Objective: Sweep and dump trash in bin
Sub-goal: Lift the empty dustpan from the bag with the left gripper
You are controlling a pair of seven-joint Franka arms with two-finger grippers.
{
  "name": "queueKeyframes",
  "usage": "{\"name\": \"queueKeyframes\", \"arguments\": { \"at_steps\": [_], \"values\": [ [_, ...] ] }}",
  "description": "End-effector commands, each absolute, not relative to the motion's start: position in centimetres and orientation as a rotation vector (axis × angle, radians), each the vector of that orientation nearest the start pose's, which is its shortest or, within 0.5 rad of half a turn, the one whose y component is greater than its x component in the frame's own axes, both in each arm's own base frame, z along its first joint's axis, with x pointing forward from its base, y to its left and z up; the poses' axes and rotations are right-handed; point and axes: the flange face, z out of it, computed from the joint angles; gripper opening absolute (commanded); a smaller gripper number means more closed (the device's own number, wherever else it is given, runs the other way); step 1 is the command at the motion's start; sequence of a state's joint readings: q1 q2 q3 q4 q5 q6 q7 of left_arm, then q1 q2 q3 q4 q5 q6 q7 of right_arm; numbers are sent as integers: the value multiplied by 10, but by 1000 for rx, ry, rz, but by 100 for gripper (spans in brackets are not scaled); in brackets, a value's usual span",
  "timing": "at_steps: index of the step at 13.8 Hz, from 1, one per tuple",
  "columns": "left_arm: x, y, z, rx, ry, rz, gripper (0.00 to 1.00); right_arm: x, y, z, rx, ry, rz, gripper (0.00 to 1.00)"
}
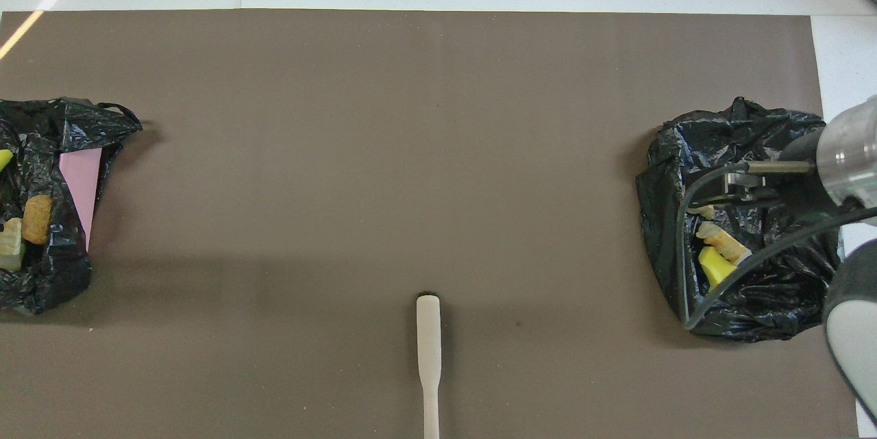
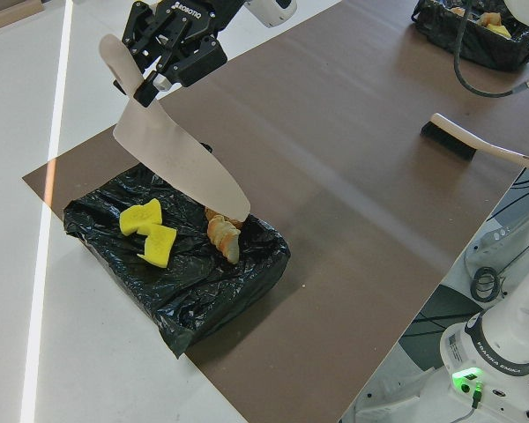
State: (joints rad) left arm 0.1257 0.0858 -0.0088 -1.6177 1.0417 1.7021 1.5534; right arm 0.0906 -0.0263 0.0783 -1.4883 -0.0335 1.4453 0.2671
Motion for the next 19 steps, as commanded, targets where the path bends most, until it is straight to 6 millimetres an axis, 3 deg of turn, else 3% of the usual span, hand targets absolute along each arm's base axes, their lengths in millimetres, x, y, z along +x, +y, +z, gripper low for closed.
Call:
{"name": "queueKeyframes", "arguments": {
  "at_steps": [1,3,8,10,13,16,18,19],
  "values": [
    [573,124,603,-1725,1672,905,0,542,78,672,-3184,155,22,100],
    [567,95,590,-1895,1667,830,0,540,78,673,-3177,173,19,100],
    [553,22,537,-2256,1516,682,0,538,52,667,-3152,255,53,100],
    [547,-19,534,-2368,1376,595,0,534,51,664,-3156,256,67,100],
    [534,-58,528,-2579,1169,496,0,527,48,661,-3159,249,84,100],
    [525,-110,526,-2676,1073,417,0,526,45,660,-3160,257,88,100],
    [525,-133,523,-2896,921,347,0,523,45,658,-3162,252,95,100],
    [523,-163,522,-2981,819,320,0,522,44,658,-3162,254,98,100]
  ]
}}
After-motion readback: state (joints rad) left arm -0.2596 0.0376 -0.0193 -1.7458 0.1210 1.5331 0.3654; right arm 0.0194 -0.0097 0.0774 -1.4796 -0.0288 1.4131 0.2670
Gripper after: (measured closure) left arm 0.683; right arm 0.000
